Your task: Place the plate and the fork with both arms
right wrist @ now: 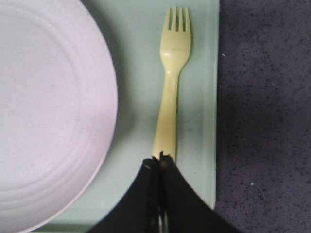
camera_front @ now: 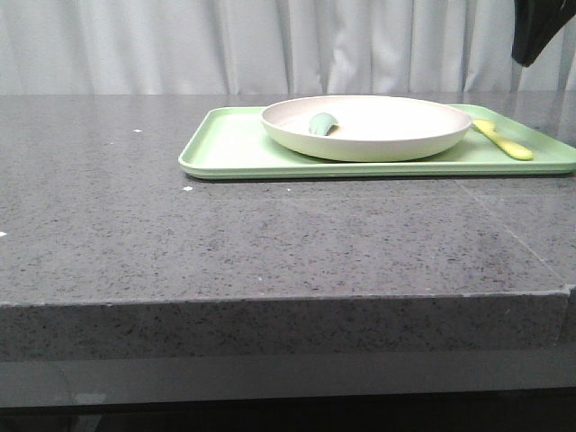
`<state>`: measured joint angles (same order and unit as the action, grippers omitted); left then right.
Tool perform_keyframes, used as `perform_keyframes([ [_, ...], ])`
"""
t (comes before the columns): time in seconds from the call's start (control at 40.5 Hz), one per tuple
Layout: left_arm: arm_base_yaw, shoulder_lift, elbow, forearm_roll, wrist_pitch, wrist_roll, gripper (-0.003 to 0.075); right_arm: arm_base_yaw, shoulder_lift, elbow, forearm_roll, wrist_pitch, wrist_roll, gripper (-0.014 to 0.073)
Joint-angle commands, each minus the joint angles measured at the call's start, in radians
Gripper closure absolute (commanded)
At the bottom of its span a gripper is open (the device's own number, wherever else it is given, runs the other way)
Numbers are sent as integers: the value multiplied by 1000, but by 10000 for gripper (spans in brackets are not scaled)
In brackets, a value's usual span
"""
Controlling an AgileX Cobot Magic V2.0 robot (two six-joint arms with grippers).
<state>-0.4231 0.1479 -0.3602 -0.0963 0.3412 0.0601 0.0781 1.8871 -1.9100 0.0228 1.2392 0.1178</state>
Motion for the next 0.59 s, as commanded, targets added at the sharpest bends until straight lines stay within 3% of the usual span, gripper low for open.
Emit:
perform_keyframes([
  [0.0, -2, 10, -26, -3, -77, -4, 738, -4, -82, -33, -9, 32, -3, 707],
  [0.272, -2, 10, -26, -3, -77, -4, 738, 3, -228, 31, -9, 2, -18, 706],
  [0.568, -2, 10, -26, -3, -77, -4, 738, 35, -550, 386, -9, -224, -18, 706],
])
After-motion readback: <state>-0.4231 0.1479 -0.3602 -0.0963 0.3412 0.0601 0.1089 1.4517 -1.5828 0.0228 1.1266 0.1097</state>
